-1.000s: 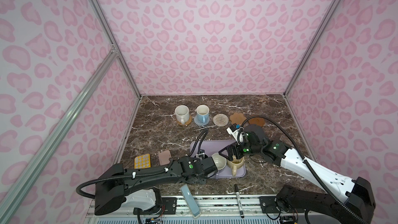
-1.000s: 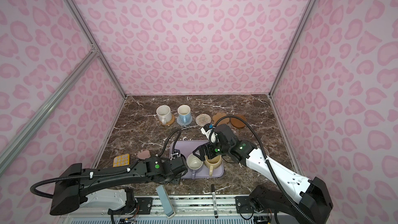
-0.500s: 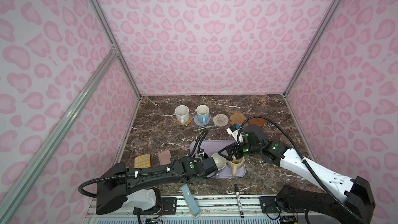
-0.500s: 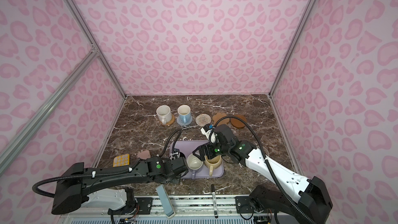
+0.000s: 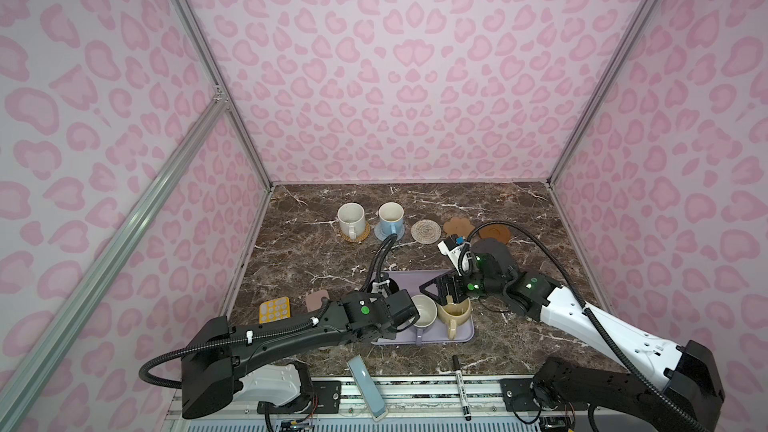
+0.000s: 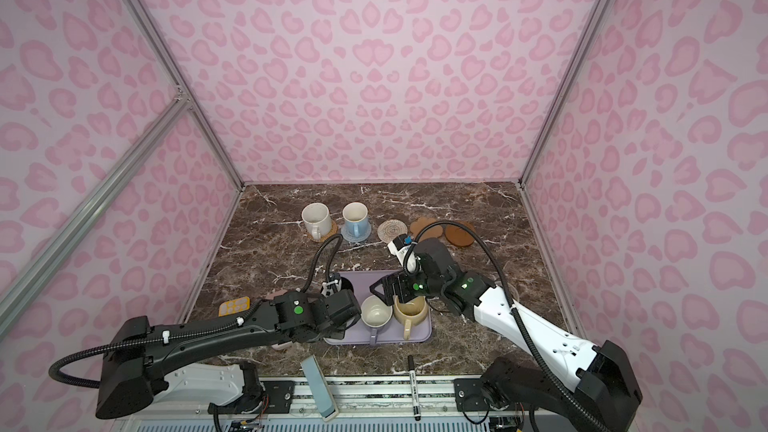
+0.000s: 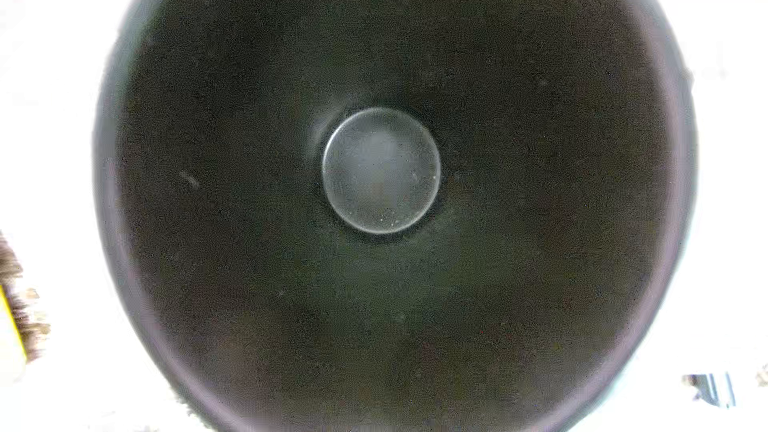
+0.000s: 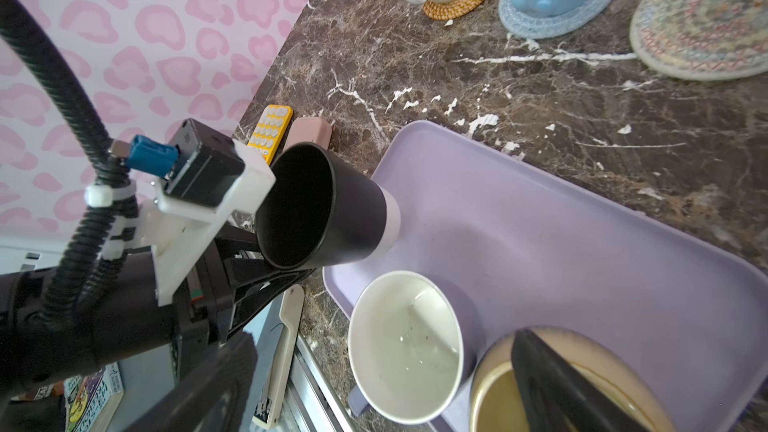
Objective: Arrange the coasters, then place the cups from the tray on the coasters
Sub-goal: 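Close the left gripper on the black mug's rim and lift it, then carry the black mug with the left gripper toward the multicolour woven coaster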
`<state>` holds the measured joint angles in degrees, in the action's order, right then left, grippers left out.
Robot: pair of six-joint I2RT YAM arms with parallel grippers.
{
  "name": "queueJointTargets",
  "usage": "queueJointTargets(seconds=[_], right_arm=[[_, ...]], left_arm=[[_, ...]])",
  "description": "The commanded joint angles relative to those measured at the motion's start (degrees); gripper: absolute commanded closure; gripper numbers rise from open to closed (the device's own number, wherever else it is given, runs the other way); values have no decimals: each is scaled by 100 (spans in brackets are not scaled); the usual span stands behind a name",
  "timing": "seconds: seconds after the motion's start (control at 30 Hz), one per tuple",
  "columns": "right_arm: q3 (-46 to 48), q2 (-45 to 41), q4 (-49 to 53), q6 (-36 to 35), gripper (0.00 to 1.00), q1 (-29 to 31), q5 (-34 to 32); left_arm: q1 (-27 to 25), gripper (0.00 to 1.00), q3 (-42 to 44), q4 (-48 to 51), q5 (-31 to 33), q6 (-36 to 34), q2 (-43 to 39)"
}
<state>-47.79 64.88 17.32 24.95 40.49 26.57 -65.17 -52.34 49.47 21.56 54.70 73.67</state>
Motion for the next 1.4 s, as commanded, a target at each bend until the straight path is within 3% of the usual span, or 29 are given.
queueJointTargets(seconds=[0.0, 0.17, 0.63, 1.07, 1.37], right_arm=[[37, -74, -403, 151, 3, -91, -62], [318, -195, -1071, 527, 2, -237, -353], [307, 46, -1358, 714, 2, -1192, -422], [-93, 929, -1735, 742, 3, -2307, 142], [-339, 1613, -1838, 396, 4, -2555, 259]], left_arm=[[87, 97, -282, 124, 480, -119, -63], [264, 97, -765, 249, 607, -386, 70], [689, 97, -2420, 152, 264, -1173, 1282], [1357, 97, -4611, 70, -214, -1406, 3120], [1731, 100, -6065, 325, -460, -1497, 4525]])
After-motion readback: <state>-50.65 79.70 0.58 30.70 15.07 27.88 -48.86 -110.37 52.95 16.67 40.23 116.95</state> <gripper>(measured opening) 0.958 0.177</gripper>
